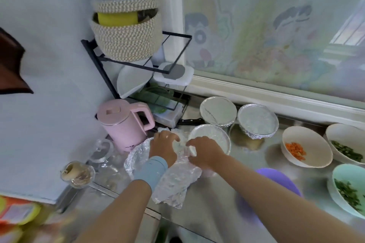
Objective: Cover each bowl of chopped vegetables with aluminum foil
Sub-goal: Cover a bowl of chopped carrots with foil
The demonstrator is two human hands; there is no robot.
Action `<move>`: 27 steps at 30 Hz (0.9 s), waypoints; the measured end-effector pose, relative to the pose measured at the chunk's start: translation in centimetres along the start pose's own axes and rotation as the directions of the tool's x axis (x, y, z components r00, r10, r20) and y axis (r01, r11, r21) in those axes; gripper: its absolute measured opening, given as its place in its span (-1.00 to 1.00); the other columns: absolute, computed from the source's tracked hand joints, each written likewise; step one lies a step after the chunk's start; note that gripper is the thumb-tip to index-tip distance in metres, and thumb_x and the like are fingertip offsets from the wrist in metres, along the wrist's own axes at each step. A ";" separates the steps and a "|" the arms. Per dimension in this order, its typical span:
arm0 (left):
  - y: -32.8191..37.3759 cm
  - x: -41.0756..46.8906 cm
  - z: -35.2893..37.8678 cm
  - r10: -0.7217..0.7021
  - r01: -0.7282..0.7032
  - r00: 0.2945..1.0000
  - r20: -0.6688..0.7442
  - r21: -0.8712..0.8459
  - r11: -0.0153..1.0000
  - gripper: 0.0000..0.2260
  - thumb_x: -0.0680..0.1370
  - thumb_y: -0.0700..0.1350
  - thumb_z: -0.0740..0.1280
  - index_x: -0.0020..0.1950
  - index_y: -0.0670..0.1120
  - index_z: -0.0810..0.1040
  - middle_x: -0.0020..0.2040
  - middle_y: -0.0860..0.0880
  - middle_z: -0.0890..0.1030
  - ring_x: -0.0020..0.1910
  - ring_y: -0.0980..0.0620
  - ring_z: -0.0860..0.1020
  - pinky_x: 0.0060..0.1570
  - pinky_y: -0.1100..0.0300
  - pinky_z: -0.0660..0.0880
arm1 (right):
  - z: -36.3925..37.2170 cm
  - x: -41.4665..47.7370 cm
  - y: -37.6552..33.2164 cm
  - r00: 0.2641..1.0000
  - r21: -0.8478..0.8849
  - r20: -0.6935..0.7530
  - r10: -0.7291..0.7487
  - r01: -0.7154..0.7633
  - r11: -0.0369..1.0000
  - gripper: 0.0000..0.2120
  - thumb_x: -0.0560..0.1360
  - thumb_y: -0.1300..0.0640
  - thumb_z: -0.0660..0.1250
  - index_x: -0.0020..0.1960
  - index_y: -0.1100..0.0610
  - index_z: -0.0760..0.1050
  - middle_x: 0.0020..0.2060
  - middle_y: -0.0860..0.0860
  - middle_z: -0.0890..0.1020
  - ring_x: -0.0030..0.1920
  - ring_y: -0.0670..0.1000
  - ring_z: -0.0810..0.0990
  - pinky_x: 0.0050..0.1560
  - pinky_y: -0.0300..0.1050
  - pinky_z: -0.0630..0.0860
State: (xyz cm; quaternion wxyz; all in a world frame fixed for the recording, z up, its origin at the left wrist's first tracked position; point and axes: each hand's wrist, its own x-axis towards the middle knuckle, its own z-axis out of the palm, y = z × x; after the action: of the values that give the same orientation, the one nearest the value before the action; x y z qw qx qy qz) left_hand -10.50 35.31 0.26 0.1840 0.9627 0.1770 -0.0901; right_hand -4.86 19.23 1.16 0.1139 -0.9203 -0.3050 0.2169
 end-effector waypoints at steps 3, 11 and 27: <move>-4.5 0.4 0.3 -0.184 0.190 0.976 0.120 -0.043 0.981 -0.35 0.43 -0.29 0.22 0.44 0.23 0.31 0.56 -0.03 0.06 0.51 -0.13 0.10 0.42 -0.02 0.26 | 2.7 1.7 -2.7 0.999 -0.204 0.034 -0.039 0.045 0.978 -0.35 0.45 -0.16 0.31 0.48 -0.03 0.24 0.30 0.02 0.49 0.30 0.11 0.39 0.34 0.05 0.30; -8.3 1.6 -0.1 -0.140 0.263 0.952 0.272 -0.491 0.831 -0.69 0.60 -0.25 0.17 0.24 -0.07 0.61 0.29 -0.03 0.57 0.14 -0.08 0.62 0.17 0.04 0.52 | 6.5 3.3 -6.1 0.999 -0.358 0.000 -0.042 0.039 0.933 -0.33 0.47 -0.21 0.28 0.47 0.04 0.22 0.40 0.05 0.40 0.47 0.14 0.21 0.40 0.11 0.16; -3.1 0.3 -5.0 -0.271 -0.010 0.944 -0.188 -0.838 0.545 -0.68 0.54 -0.30 0.20 0.19 0.04 0.44 0.10 0.03 0.48 -0.02 0.02 0.51 -0.11 0.22 0.46 | -3.1 -0.4 -2.4 0.908 0.678 -0.185 0.375 -0.158 0.718 -0.81 0.52 0.10 0.37 -0.26 0.08 0.49 -0.46 -0.06 0.48 -0.45 -0.06 0.39 -0.43 -0.21 0.31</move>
State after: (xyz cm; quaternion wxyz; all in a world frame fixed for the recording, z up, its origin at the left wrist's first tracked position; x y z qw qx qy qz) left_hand -10.79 40.01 3.77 0.5795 0.7474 0.2955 0.1352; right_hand -4.91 20.59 4.83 0.4388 -0.8797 -0.0512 0.1762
